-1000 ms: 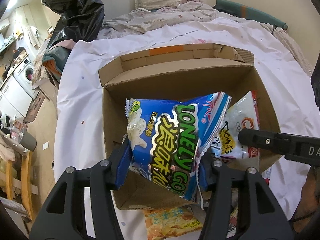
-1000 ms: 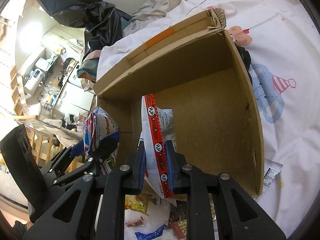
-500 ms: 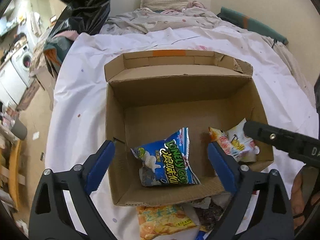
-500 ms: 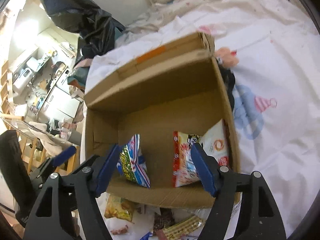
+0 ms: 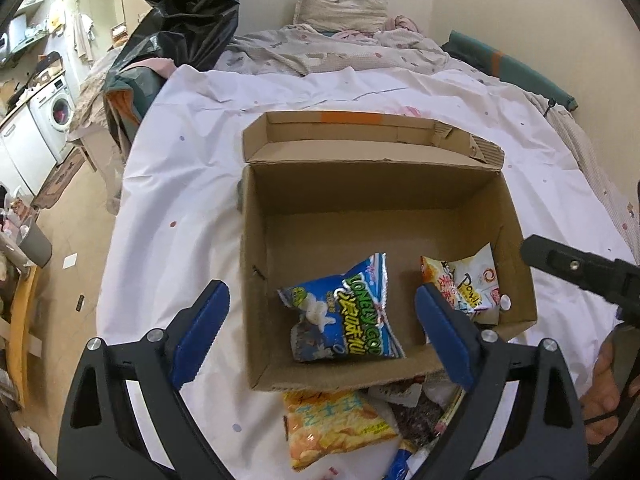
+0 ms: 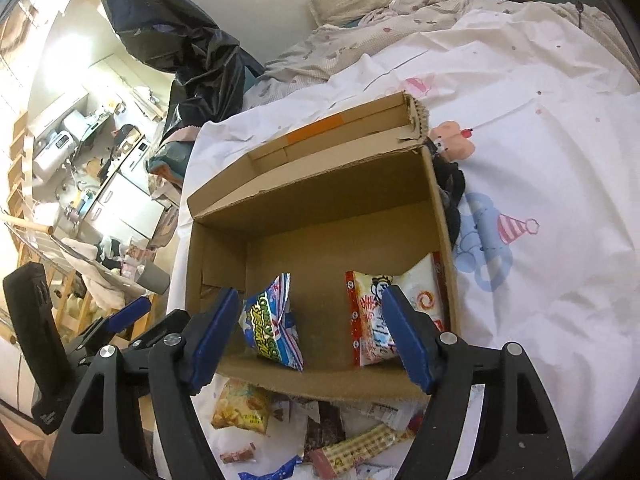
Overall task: Organize snacks
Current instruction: 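Move the left tool to the yellow cheese snack bag and grasp it, then grasp the checkered wafer bar with the right tool while the left tool holds the cheese bag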
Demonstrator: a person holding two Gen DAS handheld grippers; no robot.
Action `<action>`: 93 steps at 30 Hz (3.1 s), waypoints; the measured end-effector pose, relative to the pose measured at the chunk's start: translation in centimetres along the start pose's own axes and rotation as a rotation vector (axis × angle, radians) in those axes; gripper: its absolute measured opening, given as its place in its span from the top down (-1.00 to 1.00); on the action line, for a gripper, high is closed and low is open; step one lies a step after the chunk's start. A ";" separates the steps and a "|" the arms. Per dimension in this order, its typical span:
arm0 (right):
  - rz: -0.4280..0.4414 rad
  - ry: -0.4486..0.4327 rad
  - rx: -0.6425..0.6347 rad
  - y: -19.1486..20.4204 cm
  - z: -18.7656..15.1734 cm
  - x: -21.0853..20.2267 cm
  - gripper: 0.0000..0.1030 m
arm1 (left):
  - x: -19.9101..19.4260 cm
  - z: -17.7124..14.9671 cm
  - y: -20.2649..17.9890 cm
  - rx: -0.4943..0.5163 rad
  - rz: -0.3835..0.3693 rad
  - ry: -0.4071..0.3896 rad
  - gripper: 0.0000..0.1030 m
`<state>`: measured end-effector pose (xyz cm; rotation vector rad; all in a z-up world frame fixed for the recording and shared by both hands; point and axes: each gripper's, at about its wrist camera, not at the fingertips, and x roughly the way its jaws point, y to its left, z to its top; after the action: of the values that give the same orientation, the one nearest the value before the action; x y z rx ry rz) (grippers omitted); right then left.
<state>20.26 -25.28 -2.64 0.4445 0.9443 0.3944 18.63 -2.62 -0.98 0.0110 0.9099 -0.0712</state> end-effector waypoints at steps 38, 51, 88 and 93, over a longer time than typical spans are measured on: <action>-0.128 0.064 0.108 -2.9 -8.0 -4.0 -0.69 | 3.4 -8.8 3.7 -0.349 -0.066 0.311 -0.79; -0.148 0.064 0.168 -4.7 -7.8 -4.2 -0.69 | 7.6 -10.7 -0.1 -0.255 0.023 0.368 -0.08; -0.177 0.404 0.272 -4.4 -11.9 5.9 0.90 | -2.9 -10.9 4.5 -0.294 -0.009 0.217 0.15; -0.093 0.377 0.276 -4.5 -12.1 3.3 1.00 | -2.5 -11.2 4.9 -0.316 -0.006 0.234 0.15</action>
<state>12.41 -25.08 -13.40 0.5868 1.3900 0.2668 8.59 2.85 -5.98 -0.2822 1.1473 0.0700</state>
